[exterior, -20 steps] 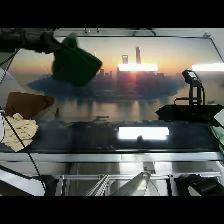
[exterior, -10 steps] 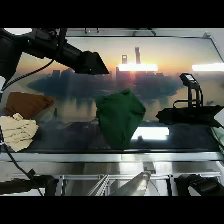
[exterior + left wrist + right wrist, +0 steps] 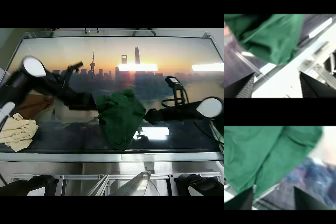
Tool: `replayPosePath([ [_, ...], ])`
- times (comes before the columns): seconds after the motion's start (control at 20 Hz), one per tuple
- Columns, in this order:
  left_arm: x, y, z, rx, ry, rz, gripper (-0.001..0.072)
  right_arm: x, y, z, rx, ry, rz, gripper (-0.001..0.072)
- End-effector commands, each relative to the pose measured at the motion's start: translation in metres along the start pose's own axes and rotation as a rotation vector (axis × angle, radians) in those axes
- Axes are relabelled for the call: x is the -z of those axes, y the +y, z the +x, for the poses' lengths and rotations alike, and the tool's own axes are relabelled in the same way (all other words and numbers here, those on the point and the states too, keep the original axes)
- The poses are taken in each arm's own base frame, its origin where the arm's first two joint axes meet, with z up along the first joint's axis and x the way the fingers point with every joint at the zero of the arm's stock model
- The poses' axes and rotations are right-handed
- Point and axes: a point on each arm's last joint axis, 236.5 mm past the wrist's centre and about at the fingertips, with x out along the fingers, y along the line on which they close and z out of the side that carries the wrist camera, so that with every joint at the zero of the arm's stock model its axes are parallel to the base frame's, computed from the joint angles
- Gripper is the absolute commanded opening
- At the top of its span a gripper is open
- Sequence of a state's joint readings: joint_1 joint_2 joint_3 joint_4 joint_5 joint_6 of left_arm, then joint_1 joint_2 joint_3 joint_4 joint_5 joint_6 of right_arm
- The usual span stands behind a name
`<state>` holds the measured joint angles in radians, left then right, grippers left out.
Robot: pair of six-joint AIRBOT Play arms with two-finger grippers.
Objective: Fold the shirts.
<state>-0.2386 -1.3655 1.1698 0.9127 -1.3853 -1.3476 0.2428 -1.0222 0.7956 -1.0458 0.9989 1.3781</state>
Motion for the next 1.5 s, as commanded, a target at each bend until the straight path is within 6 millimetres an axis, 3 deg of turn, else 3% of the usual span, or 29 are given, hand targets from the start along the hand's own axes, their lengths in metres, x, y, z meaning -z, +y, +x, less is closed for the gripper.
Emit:
replayPosePath([
  [0.0, 0.031, 0.040, 0.053, -0.014, -0.020, -0.114, 0.0590, -0.024, -0.017, 0.046, -0.040, 0.021, 0.043, 0.0353],
  [0.1, 0.024, 0.037, 0.070, 0.050, -0.078, -0.141, 0.0589, -0.039, -0.047, 0.062, -0.023, 0.054, 0.143, 0.0476],
  [0.35, -0.006, 0.034, 0.086, 0.121, -0.100, -0.151, 0.0589, -0.041, -0.103, 0.086, -0.032, 0.174, 0.366, 0.0478],
  [0.5, -0.025, 0.023, 0.092, 0.142, -0.071, -0.109, 0.0589, -0.032, -0.114, 0.099, -0.038, 0.207, 0.398, 0.0477],
  [0.6, -0.037, 0.013, 0.097, 0.152, -0.061, -0.074, 0.0588, -0.027, -0.106, 0.112, -0.082, 0.228, 0.394, 0.0467],
  [0.65, -0.042, 0.007, 0.100, 0.158, -0.052, -0.058, 0.0586, -0.028, -0.099, 0.118, -0.117, 0.228, 0.388, 0.0349],
  [0.7, -0.044, 0.002, 0.102, 0.164, -0.038, -0.047, 0.0492, -0.032, -0.092, 0.120, -0.157, 0.213, 0.364, 0.0193],
  [0.75, -0.046, -0.004, 0.103, 0.172, -0.027, -0.030, 0.0237, -0.037, -0.082, 0.119, -0.198, 0.197, 0.341, 0.0071],
  [0.8, -0.048, -0.008, 0.101, 0.179, -0.021, -0.016, 0.0000, -0.044, -0.072, 0.115, -0.244, 0.179, 0.321, 0.0021],
  [0.95, -0.063, -0.017, 0.085, 0.189, -0.055, 0.009, 0.0005, -0.075, -0.056, 0.085, -0.283, 0.103, 0.242, 0.0019],
  [1.05, -0.074, -0.029, 0.053, 0.203, -0.099, 0.046, 0.0005, -0.109, -0.050, 0.038, -0.284, -0.004, 0.183, 0.0019],
  [1.1, -0.079, -0.035, 0.027, 0.208, -0.136, 0.073, 0.0005, -0.129, -0.050, 0.008, -0.274, -0.074, 0.162, 0.0019],
  [1.15, -0.084, -0.043, -0.008, 0.210, -0.189, 0.104, 0.0005, -0.155, -0.052, -0.035, -0.250, -0.184, 0.146, 0.0019],
  [1.2, -0.088, -0.051, -0.047, 0.207, -0.252, 0.123, 0.0005, -0.180, -0.054, -0.089, -0.213, -0.315, 0.122, 0.0019],
  [1.3, -0.087, -0.069, -0.144, 0.170, -0.436, 0.170, 0.0005, -0.215, -0.045, -0.205, -0.126, -0.593, 0.039, 0.0019],
  [1.35, -0.084, -0.079, -0.189, 0.135, -0.545, 0.207, 0.0005, -0.221, -0.031, -0.265, -0.086, -0.732, -0.010, 0.0019],
  [1.45, -0.067, -0.101, -0.270, 0.039, -0.775, 0.280, 0.0005, -0.212, 0.006, -0.352, -0.032, -0.941, -0.070, 0.0019],
])
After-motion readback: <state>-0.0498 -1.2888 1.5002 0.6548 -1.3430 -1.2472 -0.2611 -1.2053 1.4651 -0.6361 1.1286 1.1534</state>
